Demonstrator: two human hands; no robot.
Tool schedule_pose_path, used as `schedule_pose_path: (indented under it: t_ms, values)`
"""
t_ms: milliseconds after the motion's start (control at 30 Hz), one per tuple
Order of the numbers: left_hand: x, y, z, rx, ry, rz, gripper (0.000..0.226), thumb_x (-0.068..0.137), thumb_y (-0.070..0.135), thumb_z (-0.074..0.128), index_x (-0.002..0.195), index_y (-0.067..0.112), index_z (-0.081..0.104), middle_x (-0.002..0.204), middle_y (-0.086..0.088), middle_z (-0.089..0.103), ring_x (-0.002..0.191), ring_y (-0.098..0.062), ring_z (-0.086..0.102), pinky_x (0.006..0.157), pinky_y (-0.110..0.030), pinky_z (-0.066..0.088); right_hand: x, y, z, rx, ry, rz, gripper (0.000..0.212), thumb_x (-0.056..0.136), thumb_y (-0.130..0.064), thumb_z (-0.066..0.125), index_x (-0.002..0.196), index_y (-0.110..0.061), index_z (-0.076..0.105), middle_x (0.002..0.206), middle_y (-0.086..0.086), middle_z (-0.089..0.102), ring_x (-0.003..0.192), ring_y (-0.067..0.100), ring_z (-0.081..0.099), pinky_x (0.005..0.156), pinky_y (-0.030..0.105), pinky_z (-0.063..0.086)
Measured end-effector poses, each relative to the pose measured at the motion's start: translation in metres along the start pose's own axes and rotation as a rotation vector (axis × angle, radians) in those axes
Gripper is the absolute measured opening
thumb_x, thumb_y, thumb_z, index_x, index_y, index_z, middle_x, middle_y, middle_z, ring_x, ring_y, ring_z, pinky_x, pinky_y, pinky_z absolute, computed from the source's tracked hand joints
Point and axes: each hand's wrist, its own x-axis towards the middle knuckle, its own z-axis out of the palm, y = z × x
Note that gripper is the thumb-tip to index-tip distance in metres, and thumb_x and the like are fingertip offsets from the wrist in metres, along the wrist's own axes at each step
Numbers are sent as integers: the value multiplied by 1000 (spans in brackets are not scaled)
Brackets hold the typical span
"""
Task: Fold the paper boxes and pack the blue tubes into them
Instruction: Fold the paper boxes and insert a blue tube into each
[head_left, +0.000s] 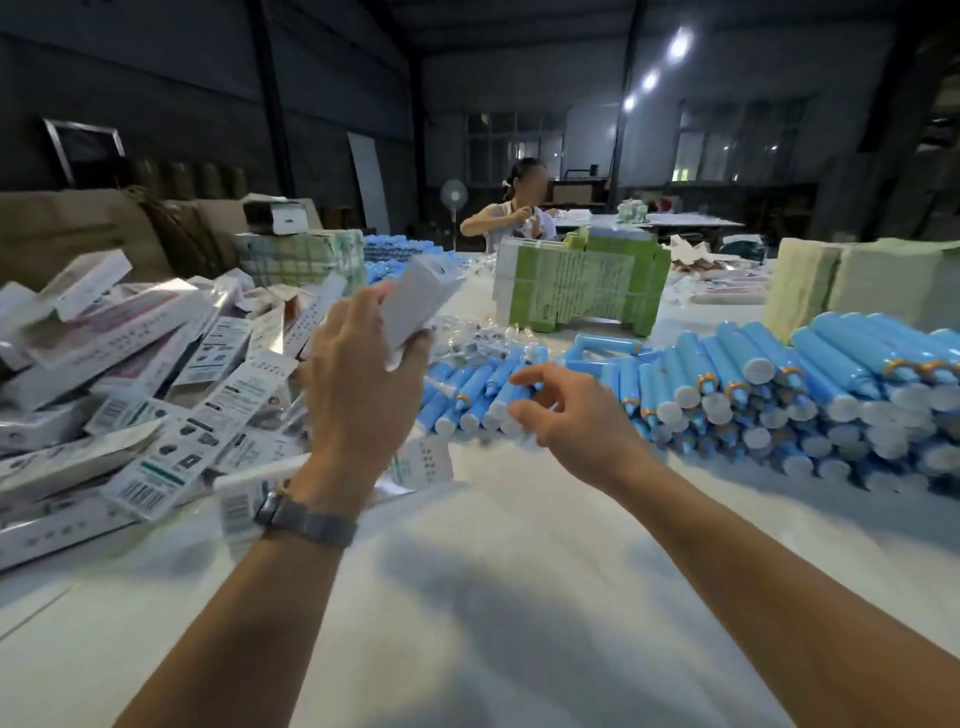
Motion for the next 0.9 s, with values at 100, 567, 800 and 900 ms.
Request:
schedule_pose_path:
  t_ms: [100,567,800,900]
  values:
    - [-9,36,1,-786,-34,-327,27,88,32,69,110,31,54,100,10,66,96,-11,65,77,-32,56,-3,-5,-10,297,-198,63,47,86,-39,69,129,-34,52,102,-2,65,76,10,65,60,24,47]
    - [-42,-1,28,-150,-286,122,111,63,81,66,153,28,30,162,-4,26,151,-24,15,122,-56,8,4,-15,-77,360,-184,225,27,82,-15,77,107,-9,70,93,11,75,61,19,70,49,22,52]
    - [-51,11,40,-191,-209,259,37,82,26,75,116,19,64,101,3,68,90,-15,61,90,-23,44,10,-7,-99,666,-322,340,54,86,-61,58,110,-14,69,107,13,73,61,25,67,49,26,54]
    - [-62,25,41,-733,-456,-141,24,86,29,63,109,22,58,90,10,69,84,-9,63,75,-17,50,15,15,-80,228,-3,265,25,95,-37,56,112,-21,65,111,10,69,61,23,68,48,24,50]
